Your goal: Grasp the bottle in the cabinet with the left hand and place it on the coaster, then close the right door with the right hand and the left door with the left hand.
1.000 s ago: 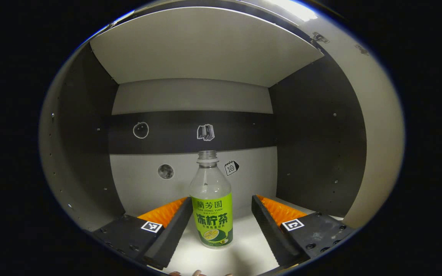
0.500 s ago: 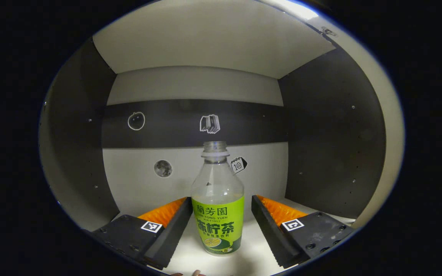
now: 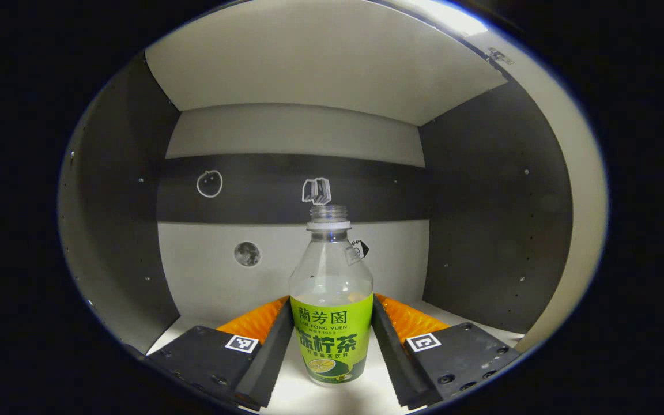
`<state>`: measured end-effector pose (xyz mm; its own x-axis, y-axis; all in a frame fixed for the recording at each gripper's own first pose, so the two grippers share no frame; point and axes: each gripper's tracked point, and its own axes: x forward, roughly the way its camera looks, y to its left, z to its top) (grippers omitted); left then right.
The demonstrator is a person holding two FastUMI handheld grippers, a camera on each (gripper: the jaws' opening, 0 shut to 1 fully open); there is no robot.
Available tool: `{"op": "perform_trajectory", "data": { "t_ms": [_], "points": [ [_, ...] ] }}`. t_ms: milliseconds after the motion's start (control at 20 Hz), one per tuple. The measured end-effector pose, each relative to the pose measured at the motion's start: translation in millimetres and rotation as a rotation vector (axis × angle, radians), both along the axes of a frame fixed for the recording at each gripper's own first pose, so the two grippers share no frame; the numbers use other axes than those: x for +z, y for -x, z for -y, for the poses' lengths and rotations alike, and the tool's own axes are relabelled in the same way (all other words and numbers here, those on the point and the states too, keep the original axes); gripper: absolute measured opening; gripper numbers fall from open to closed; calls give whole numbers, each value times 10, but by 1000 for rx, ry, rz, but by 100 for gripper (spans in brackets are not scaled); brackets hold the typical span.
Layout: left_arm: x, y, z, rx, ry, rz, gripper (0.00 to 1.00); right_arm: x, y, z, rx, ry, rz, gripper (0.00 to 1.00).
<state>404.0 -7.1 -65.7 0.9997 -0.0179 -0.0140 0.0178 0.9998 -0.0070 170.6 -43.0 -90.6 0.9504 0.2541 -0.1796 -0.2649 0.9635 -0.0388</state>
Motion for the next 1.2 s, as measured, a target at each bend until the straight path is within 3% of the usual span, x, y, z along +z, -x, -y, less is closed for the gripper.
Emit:
{"op": "perform_trajectory", "data": {
  "t_ms": [650, 1050, 1200],
  "points": [
    [219, 1075, 254, -83, -43, 9, 79, 285, 696, -66, -84, 16, 60, 98],
    [188, 1925, 412, -116, -41, 8, 79, 443, 1179, 16, -187, 35, 93, 94],
    [116, 2224, 443, -123, -26, -3, 78, 460, 1362, 64, -231, 42, 99, 98]
  ]
}}
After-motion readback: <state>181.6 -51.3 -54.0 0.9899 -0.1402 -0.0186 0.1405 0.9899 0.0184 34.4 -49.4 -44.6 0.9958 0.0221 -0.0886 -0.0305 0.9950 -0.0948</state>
